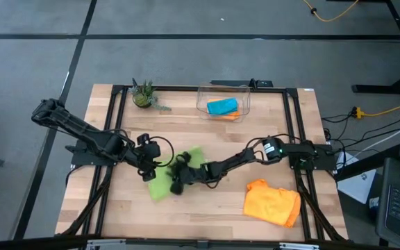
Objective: Fold microfiber towels
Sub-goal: Fold the green towel on the table
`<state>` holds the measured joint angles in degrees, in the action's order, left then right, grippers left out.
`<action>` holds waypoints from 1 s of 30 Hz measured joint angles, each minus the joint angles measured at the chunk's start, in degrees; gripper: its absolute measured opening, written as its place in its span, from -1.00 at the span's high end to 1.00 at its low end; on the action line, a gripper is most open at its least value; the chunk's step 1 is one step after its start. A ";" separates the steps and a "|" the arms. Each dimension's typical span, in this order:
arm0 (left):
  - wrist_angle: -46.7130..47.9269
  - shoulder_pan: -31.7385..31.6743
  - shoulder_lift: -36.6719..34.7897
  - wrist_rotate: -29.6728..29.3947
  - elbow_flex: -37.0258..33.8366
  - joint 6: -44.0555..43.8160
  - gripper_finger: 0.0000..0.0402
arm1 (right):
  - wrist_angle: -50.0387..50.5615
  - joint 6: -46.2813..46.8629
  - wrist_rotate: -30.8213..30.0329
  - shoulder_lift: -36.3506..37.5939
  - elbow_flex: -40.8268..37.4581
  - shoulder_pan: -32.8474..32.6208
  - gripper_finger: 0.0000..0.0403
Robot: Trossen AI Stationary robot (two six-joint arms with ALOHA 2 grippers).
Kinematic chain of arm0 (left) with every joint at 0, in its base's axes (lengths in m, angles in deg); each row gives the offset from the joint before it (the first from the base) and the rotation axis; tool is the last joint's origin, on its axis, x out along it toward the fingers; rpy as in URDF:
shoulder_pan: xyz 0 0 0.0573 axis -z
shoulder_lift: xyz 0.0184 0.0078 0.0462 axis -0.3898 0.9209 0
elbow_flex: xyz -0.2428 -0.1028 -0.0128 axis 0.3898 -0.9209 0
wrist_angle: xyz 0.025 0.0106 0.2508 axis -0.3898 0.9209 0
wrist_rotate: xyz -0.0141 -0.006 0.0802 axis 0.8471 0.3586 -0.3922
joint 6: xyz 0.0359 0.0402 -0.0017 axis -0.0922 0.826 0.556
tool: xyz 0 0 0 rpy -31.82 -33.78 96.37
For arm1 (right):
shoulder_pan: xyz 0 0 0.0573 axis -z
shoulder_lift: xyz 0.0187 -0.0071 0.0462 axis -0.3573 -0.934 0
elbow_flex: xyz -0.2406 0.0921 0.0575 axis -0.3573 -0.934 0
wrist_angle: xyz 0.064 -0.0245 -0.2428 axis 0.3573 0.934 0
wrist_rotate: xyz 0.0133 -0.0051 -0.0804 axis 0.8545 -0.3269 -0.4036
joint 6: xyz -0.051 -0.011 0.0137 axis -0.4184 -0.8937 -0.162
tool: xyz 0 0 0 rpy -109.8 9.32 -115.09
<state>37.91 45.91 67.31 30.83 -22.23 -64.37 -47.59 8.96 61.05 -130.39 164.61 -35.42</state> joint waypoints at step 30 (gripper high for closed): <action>-0.41 3.15 0.02 -0.02 0.02 -0.05 0.15 | 78.84 -21.38 36.85 2.43 37.52 7.22 0.32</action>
<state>37.50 49.05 67.33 30.81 -22.22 -64.42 31.26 -12.43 97.90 -127.96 202.13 -28.20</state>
